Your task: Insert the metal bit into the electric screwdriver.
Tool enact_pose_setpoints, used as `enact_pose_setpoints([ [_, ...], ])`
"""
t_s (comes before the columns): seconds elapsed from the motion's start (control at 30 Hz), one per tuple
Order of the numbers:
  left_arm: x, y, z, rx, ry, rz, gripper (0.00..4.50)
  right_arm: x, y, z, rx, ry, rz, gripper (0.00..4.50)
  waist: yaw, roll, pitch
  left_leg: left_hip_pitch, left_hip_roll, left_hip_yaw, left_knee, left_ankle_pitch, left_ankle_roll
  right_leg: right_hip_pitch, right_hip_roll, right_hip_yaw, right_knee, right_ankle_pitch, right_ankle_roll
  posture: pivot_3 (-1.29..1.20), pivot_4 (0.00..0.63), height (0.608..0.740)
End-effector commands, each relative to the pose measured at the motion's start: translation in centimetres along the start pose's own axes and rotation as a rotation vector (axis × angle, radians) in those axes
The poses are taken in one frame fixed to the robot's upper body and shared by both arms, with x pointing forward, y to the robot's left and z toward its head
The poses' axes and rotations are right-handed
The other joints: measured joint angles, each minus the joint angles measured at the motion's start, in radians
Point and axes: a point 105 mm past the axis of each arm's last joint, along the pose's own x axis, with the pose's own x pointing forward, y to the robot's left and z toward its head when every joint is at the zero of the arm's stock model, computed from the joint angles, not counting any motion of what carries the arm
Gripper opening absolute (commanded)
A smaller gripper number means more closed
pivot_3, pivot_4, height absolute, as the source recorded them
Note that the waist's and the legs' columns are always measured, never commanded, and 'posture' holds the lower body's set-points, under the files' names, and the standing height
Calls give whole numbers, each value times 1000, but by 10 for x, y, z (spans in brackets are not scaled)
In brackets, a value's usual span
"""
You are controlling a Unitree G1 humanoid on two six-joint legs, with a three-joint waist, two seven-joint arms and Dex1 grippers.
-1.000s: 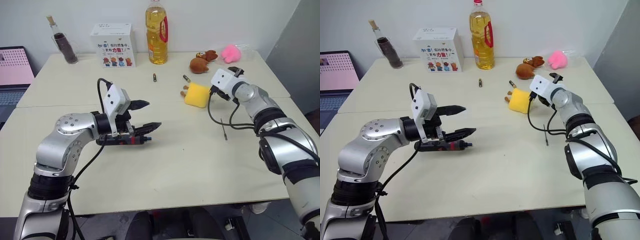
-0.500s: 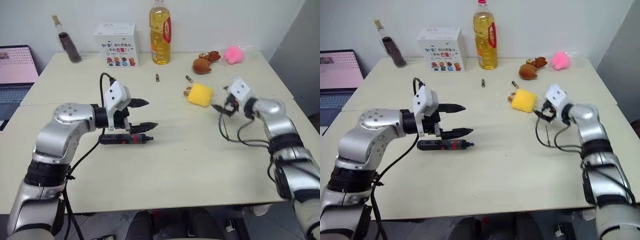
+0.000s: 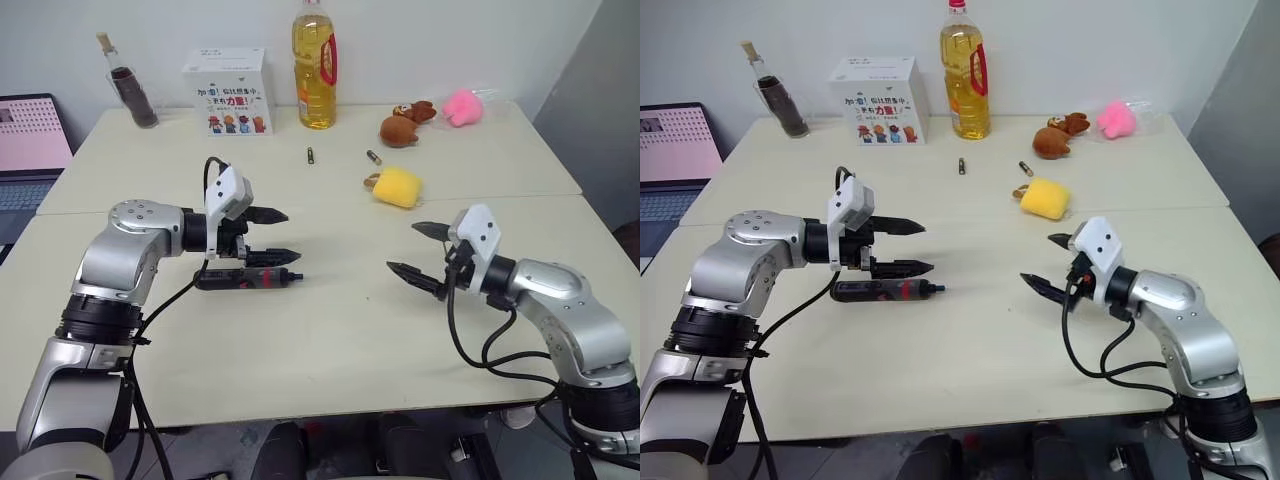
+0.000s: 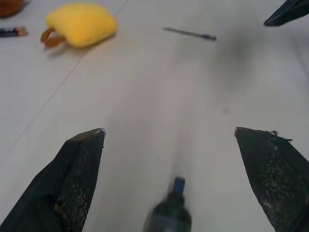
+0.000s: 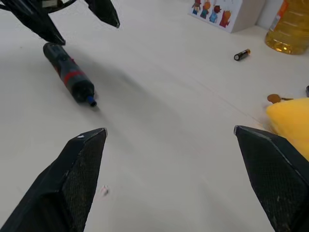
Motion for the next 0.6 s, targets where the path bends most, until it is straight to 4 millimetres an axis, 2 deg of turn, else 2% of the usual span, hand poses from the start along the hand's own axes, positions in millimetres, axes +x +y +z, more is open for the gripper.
enact_pose_setpoints([
  [0.03, 1, 16, 17, 75, 5, 3, 4500, 4, 8, 13, -33, -47, -29, 4441, 6, 0, 0, -2, 0, -1, 1, 0, 0, 0, 0, -1, 0, 0, 0, 0, 150, 740],
  [0.3, 3, 24, 26, 164, 81, -36, 4500, 1, 10, 13, -24, -44, -51, 4441, 1, 0, 0, -3, -1, -1, 1, 0, 0, -1, -1, -2, 0, 0, 0, 0, 150, 740],
  [0.37, -1, 21, 27, 224, 128, -64, 4500, -3, 11, 12, -9, -41, -46, 4441, 0, 0, 0, -3, 0, -1, 1, 0, 0, -1, 0, -2, 0, 0, 0, 0, 150, 740],
  [0.43, -6, 13, 21, 287, 208, -112, 4500, -6, 20, 11, 40, -51, -20, 4441, -1, 0, 0, -3, 0, -1, 1, 0, 0, -1, 0, -2, 0, 0, 0, 0, 150, 740],
  [0.5, -13, 15, 10, 333, 338, -113, 4500, -8, 35, 12, 98, -66, 46, 4441, -1, 0, 0, -3, 0, -1, 0, 0, 0, -1, 0, -2, -1, 0, 0, 0, 150, 740],
  [0.6, -19, 16, 5, 352, 408, -127, 4500, -8, 50, 11, 122, -58, 114, 4441, -2, 0, 0, -2, 0, -1, 0, 0, 0, -1, 0, -1, 0, 0, 0, 0, 150, 740],
])
